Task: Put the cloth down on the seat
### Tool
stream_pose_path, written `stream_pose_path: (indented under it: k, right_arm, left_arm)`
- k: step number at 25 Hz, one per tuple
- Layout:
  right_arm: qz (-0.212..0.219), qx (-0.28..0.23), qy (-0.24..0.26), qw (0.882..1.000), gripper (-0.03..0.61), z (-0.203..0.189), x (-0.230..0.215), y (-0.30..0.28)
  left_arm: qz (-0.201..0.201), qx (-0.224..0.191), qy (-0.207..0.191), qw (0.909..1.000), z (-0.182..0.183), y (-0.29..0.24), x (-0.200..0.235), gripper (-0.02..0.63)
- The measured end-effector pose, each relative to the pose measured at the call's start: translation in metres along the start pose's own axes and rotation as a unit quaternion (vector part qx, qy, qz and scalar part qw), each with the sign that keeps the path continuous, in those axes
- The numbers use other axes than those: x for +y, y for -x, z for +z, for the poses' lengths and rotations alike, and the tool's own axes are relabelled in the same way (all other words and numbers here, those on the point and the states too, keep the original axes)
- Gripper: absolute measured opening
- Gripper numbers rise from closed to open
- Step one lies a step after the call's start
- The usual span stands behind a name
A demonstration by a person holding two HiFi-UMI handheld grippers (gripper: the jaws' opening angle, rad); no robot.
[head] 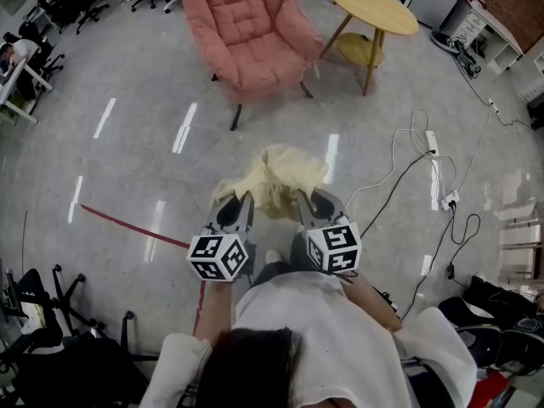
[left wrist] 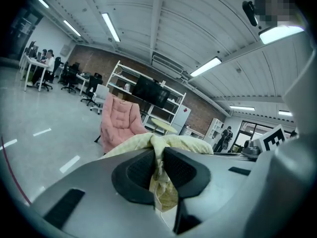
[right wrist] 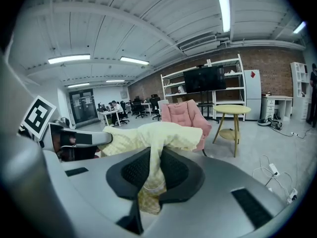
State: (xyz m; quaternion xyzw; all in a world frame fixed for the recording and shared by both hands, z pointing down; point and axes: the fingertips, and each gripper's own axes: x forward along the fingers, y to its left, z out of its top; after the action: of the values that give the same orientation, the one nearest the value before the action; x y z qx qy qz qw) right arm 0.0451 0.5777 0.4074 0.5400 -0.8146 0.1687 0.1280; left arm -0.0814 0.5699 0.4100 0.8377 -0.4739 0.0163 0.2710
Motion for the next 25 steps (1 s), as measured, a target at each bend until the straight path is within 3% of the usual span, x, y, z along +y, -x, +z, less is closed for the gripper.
stream_pose_path:
  k: [10, 18, 25]
  right_arm:
    - [0.007, -0.002, -0.001, 1.0, 0.066, 0.007, -0.035, -0.032]
    - [0.038, 0.003, -0.004, 0.999, 0.066, 0.039, -0.081, -0.094]
    - [0.044, 0.018, 0.03, 0.998, 0.067, 0.059, -0.112, -0.135]
  left_arm:
    - [0.012, 0.002, 0.01, 0.9999, 0.0, -0.04, 0.006, 0.072]
    - [0.034, -0.001, 0.023, 0.9991, 0.031, -0.108, 0.021, 0.072]
    - [0.049, -0.002, 0.028, 0.9984, 0.05, -0.152, 0.027, 0.072]
